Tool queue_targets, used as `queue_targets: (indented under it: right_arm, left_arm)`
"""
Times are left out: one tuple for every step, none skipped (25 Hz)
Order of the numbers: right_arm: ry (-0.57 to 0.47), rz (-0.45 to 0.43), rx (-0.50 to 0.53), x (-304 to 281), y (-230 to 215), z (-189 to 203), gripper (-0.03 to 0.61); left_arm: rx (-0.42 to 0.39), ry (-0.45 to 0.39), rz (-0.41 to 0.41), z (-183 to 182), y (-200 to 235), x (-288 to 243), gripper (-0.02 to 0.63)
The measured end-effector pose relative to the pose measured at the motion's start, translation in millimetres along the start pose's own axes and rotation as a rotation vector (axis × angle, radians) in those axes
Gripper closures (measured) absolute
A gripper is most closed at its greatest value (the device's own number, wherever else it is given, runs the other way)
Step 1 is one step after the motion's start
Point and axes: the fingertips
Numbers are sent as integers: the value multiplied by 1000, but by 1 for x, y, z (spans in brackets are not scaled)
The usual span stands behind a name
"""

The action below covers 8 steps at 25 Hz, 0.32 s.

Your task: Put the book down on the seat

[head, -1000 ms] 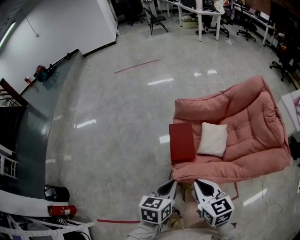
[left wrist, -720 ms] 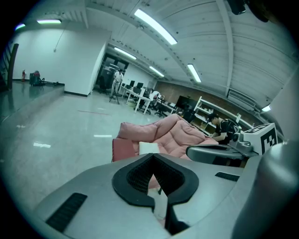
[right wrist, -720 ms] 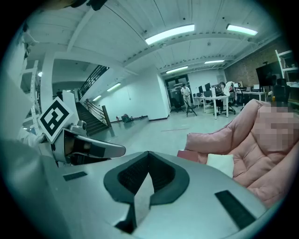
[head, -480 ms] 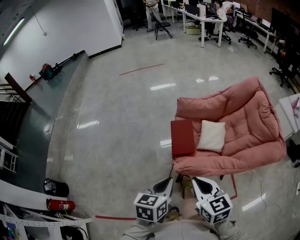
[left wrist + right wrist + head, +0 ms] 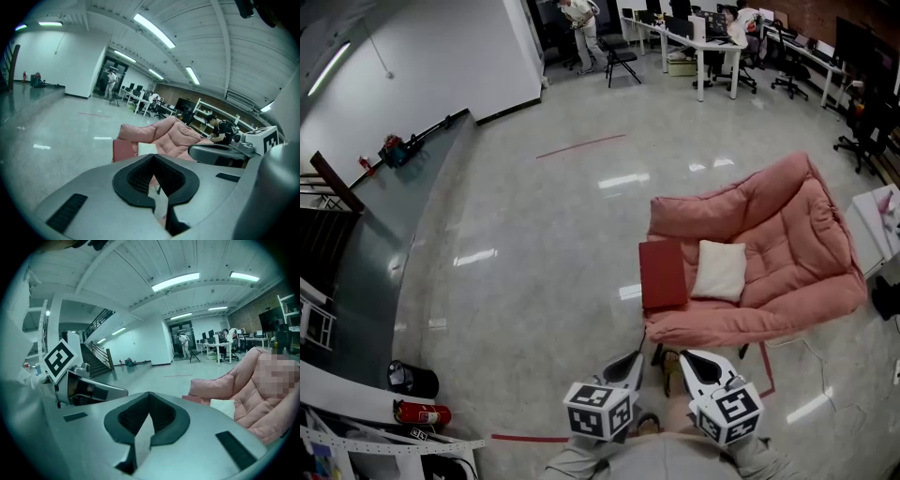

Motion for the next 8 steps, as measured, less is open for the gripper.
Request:
queue_targets:
  right_arm:
    - [-3, 2, 2, 1, 2, -1, 578]
    - [-5, 3, 5, 1, 3, -2, 578]
    - [-6, 5, 7, 2, 3, -3, 578]
    - [-8, 7, 9, 3, 2, -5, 578]
    - [-10, 9, 12, 5, 1, -6, 578]
    - [-11, 11, 14, 6, -1, -8, 578]
    - [-13, 13, 16, 7, -3, -9, 578]
    - [-15, 14, 18, 7, -5, -11, 578]
  left_arm:
    - [-2, -2, 0, 0, 0, 1, 607]
    - [-3, -3, 1, 0, 0, 2, 607]
    - [-6, -4, 2, 0, -1, 3, 607]
    - [-8, -6, 3, -1, -2, 3, 607]
    - [-10, -7, 4, -3, -4, 3, 607]
    - [-12, -9, 4, -5, -6, 3, 607]
    - [-14, -10, 4, -6, -7, 2, 607]
    - [-15, -12, 4, -8, -8, 2, 607]
Point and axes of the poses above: the fingertips, and each gripper's own axes: x backward along the fingers, y to its left, z out of its underside, and after that the axes turned 14 degrees about y, right-handed
